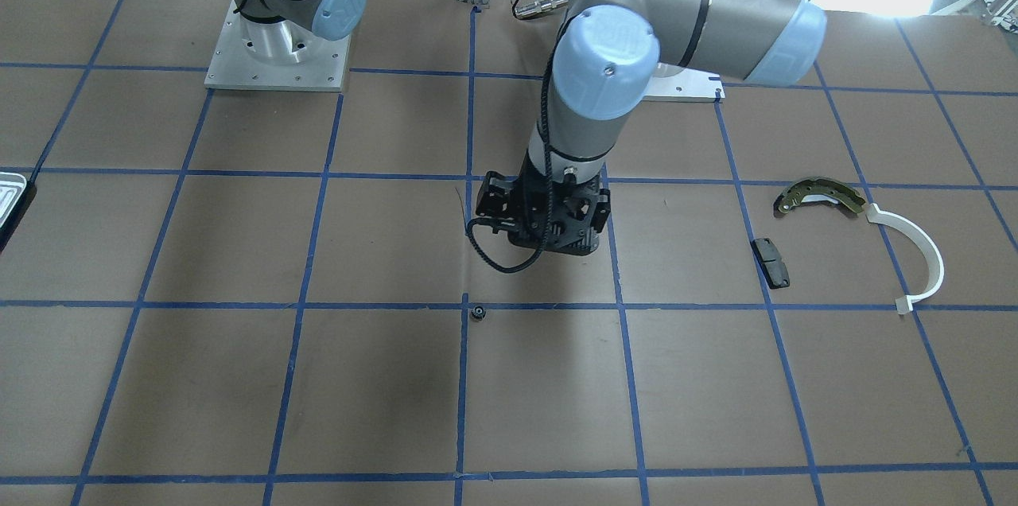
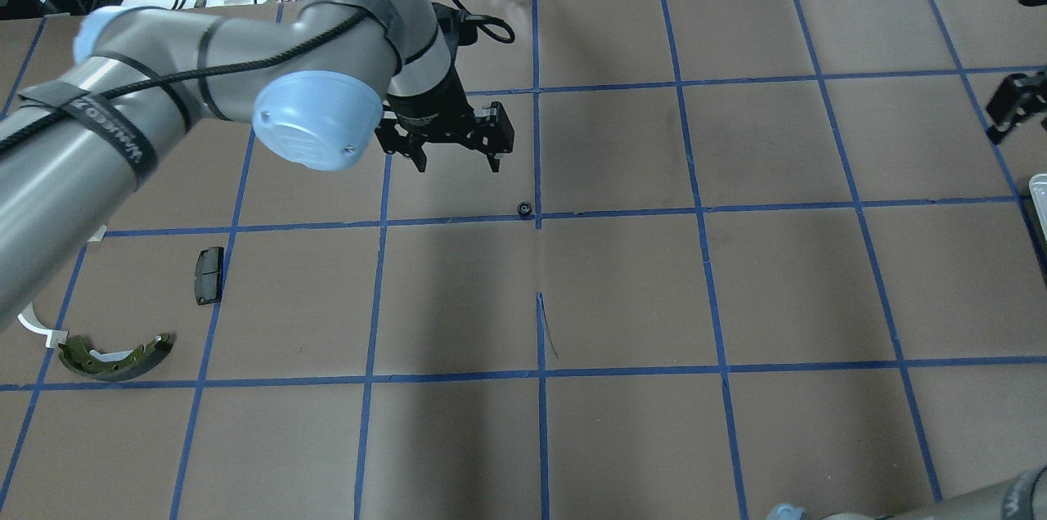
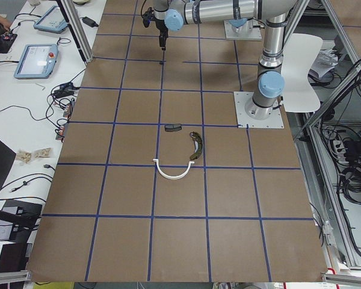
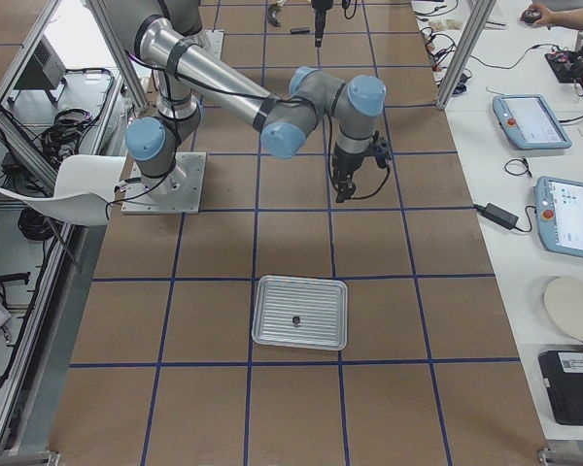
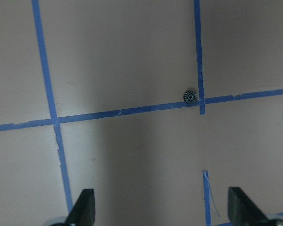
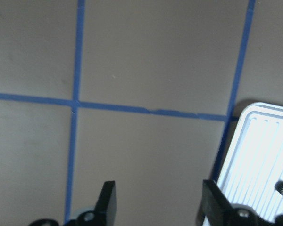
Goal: Place bearing gear from tray to pile
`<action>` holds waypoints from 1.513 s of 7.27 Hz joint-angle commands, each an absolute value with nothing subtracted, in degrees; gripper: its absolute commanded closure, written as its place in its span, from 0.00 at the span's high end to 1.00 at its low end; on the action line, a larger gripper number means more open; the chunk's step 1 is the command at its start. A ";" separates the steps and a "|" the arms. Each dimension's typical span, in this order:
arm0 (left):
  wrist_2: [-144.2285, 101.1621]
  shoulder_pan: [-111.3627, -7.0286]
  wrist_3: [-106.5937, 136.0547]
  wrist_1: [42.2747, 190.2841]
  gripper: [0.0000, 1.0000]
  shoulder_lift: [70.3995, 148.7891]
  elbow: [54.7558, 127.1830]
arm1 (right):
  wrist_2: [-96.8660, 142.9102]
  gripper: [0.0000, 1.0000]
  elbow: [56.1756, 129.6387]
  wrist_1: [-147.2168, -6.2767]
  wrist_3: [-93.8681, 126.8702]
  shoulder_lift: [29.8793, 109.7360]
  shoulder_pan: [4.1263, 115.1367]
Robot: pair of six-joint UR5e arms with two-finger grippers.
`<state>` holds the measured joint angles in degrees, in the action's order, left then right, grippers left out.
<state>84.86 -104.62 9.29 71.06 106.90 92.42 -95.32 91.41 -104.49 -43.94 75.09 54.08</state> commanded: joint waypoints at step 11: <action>93.61 -112.06 24.69 53.09 0.87 125.68 90.53 | -94.75 0.52 92.81 -124.10 -73.83 56.60 32.96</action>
